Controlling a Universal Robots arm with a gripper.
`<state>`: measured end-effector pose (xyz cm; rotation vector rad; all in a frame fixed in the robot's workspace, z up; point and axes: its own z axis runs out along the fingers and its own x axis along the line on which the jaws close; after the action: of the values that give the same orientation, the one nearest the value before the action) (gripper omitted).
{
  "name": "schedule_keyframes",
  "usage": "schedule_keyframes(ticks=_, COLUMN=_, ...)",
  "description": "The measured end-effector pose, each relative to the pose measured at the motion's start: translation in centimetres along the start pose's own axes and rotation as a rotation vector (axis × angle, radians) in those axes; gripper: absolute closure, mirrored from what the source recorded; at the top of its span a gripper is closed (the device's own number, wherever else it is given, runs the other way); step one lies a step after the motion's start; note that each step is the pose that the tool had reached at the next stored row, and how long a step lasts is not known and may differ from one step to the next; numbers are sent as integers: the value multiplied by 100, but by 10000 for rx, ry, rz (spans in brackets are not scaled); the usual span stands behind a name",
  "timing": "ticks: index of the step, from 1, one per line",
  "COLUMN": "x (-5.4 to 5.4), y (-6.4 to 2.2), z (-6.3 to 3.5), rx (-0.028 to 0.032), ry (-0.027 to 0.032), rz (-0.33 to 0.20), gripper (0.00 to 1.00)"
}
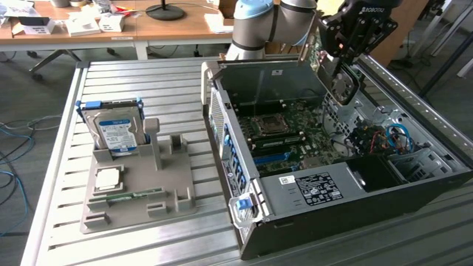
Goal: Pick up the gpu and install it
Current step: 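Insert the gpu into the slot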
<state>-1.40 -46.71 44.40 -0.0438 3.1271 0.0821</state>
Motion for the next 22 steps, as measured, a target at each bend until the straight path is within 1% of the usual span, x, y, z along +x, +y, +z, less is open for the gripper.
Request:
schedule_keyframes(ticks=3, x=0, y=0, z=3, rx=-6, ry=21, rz=-406, gripper=74)
schedule_keyframes(ticks=9, x=0, y=0, z=6, rx=-20, ry=72, rz=-1382, gripper=74)
schedule_keyframes(ticks=22, x=0, y=-1, z=15, rx=-43, ry=163, rz=-3103, gripper=74)
